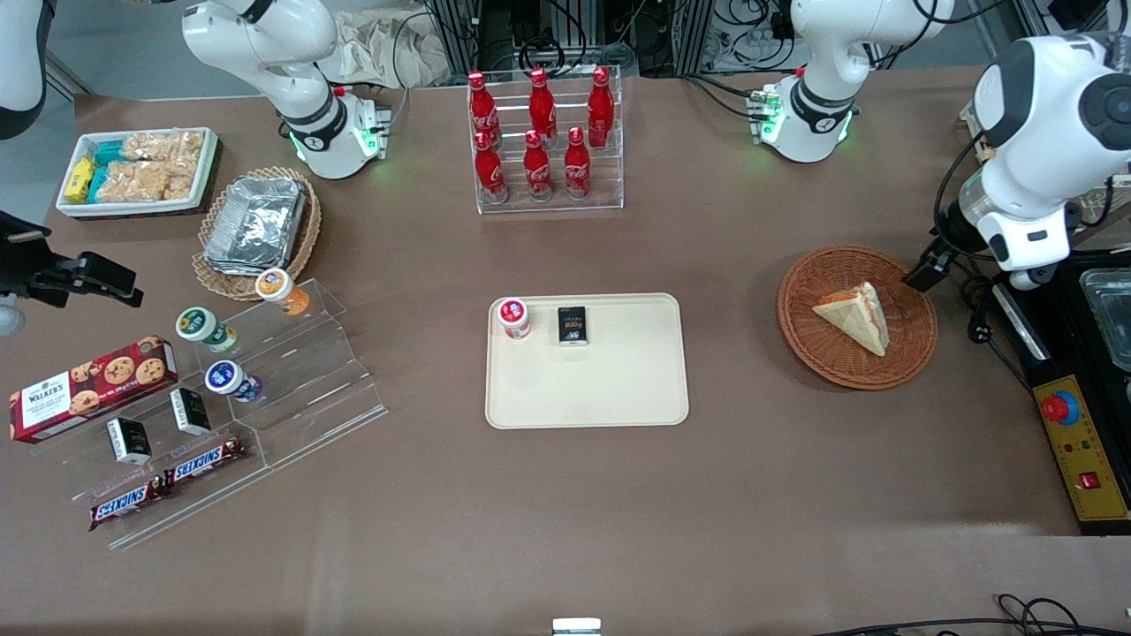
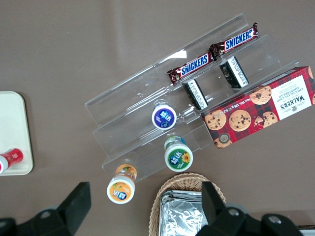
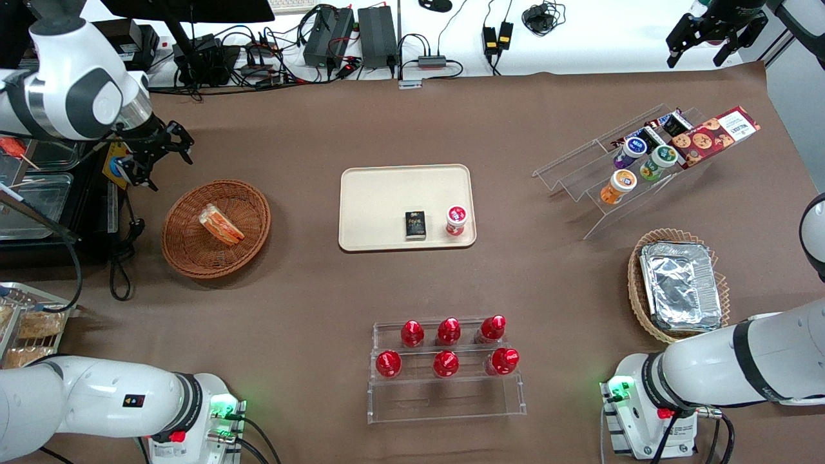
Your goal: Place sandwich from basket to tray
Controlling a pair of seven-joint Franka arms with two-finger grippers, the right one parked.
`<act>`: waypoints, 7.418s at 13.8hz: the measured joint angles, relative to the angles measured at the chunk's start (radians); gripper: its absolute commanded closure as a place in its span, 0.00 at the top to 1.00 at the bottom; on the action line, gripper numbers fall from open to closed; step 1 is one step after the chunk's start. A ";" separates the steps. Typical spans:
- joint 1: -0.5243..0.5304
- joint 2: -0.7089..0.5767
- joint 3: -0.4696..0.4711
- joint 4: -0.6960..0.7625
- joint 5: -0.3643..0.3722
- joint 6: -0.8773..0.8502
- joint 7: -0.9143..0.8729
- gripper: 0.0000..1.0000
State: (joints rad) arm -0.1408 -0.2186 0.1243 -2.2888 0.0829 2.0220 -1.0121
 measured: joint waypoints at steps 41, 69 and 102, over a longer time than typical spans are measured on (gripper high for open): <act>0.016 0.265 -0.039 -0.005 -0.085 0.304 -0.056 0.00; -0.117 0.745 -0.633 0.595 0.256 0.045 0.123 0.00; 0.082 0.391 -0.438 0.871 -0.019 -0.438 0.176 1.00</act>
State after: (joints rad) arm -0.0588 0.1728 -0.3137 -1.4180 0.0641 1.5842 -0.8365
